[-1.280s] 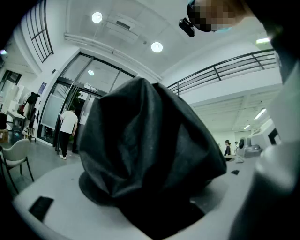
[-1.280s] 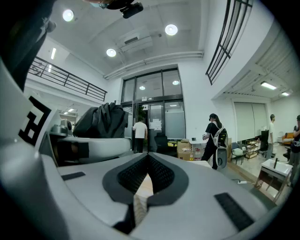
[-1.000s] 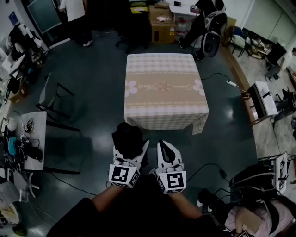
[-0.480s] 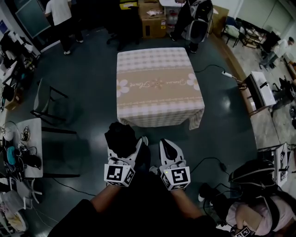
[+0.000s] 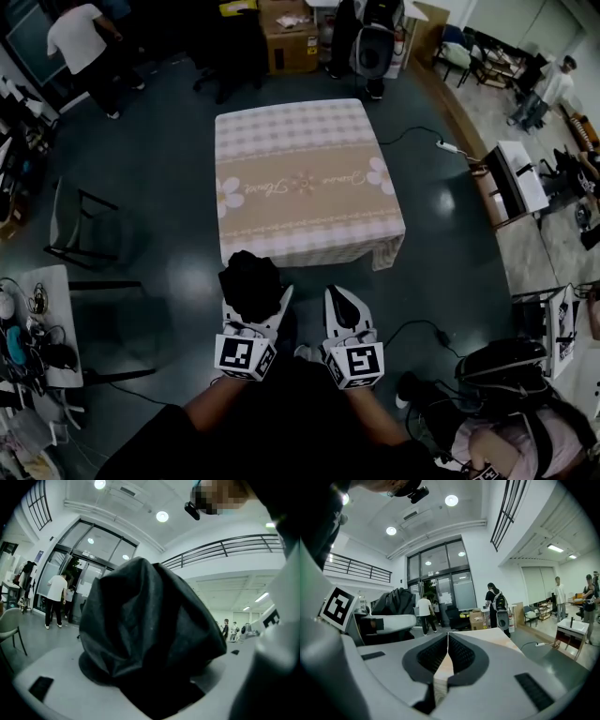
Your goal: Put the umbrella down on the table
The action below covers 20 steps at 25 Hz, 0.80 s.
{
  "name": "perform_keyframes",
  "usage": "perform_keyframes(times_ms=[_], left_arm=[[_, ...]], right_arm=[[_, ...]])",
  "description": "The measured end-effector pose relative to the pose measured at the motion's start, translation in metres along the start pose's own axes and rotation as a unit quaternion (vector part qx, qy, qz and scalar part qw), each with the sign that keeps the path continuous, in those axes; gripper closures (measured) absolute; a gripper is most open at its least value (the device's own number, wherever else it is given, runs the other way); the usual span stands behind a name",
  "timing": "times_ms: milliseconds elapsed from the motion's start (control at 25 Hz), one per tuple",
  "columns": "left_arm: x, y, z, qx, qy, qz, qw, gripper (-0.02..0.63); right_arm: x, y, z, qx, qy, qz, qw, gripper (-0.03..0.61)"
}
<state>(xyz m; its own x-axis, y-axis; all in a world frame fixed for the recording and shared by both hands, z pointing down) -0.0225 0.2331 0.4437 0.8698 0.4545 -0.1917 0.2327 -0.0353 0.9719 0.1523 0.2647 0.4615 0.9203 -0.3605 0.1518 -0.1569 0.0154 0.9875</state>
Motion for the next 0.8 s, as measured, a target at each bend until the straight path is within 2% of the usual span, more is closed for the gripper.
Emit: perform_keyframes(times_ms=[200, 440, 800], left_arm=[[-0.034, 0.007, 0.062, -0.012, 0.008, -0.02, 0.9997, 0.242], [-0.072, 0.005, 0.123, -0.014, 0.038, -0.036, 0.9985, 0.242], [-0.123, 0.008, 0.173, -0.026, 0.059, -0.046, 0.9969, 0.242]], right_arm=[[0.017, -0.002, 0.067, -0.015, 0.002, -0.021, 1.0, 0.561], [0.023, -0.015, 0.145, -0.016, 0.006, -0.036, 0.999, 0.561], [0.015, -0.017, 0.222, -0.018, 0.021, -0.052, 0.998, 0.561]])
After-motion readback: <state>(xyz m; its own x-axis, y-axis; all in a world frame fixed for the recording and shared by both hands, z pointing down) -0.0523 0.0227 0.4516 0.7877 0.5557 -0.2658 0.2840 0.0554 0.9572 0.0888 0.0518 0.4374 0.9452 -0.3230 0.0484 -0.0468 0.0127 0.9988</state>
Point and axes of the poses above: the fingertips, and each gripper's own axes: z forward along the fingers, x to its right, y out of its underside, the point moved 7 cm from there along -z, backward along the fingers, and after that the axes turned 13 degrees about x, right-handed, at the moved point
